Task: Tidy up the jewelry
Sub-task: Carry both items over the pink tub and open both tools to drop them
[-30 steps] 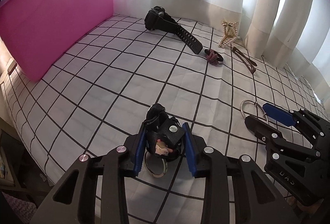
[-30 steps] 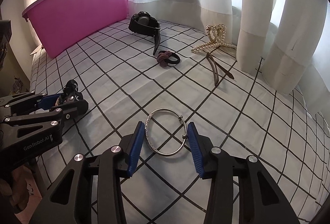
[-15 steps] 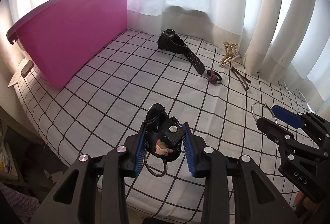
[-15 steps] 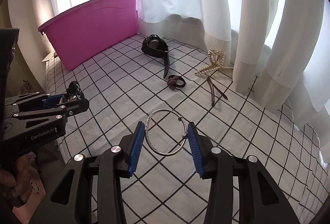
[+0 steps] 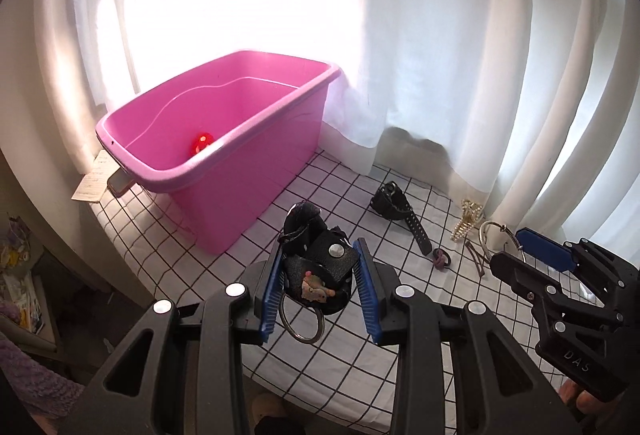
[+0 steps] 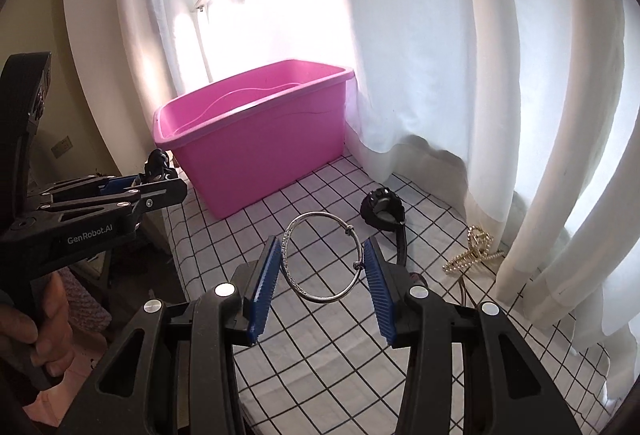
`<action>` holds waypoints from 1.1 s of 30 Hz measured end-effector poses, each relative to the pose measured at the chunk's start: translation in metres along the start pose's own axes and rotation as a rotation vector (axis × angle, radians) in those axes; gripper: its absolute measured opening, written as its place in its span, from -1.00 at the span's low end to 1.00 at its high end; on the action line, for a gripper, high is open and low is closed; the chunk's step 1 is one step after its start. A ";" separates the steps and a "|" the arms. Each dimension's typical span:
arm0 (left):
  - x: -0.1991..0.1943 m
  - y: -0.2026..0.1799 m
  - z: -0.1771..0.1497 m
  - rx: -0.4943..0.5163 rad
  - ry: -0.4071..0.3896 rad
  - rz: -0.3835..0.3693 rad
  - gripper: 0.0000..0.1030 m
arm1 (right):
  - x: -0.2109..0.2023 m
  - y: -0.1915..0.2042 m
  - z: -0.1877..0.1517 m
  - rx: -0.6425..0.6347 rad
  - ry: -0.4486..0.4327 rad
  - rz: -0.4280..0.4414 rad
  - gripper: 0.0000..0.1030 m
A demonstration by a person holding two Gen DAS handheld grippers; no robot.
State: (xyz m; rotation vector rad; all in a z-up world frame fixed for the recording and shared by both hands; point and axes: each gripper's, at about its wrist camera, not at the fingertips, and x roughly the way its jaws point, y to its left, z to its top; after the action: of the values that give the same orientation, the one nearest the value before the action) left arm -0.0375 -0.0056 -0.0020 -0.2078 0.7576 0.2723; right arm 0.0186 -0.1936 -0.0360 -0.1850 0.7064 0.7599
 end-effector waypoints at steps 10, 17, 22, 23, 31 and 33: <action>0.026 0.109 0.103 0.015 -0.085 0.005 -0.35 | 0.070 0.064 0.130 -0.041 -0.090 0.018 -0.19; 0.091 0.170 0.148 0.018 -0.008 -0.007 -0.35 | 0.148 0.096 0.197 -0.040 -0.054 0.010 -0.19; 0.137 0.194 0.159 0.015 0.084 -0.015 -0.35 | 0.204 0.105 0.222 -0.031 0.037 0.010 -0.19; 0.144 0.197 0.159 0.016 0.098 -0.012 -0.35 | 0.214 0.105 0.225 -0.030 0.060 0.011 -0.19; 0.181 0.204 0.151 0.031 0.200 0.005 -0.34 | 0.272 0.102 0.224 -0.031 0.238 -0.017 -0.19; 0.187 0.204 0.150 0.029 0.223 0.005 -0.34 | 0.280 0.100 0.224 -0.028 0.261 -0.028 -0.19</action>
State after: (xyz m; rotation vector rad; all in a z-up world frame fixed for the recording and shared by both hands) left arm 0.1251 0.2610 -0.0445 -0.2112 0.9824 0.2449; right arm 0.2087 0.1258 -0.0382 -0.3224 0.9385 0.7257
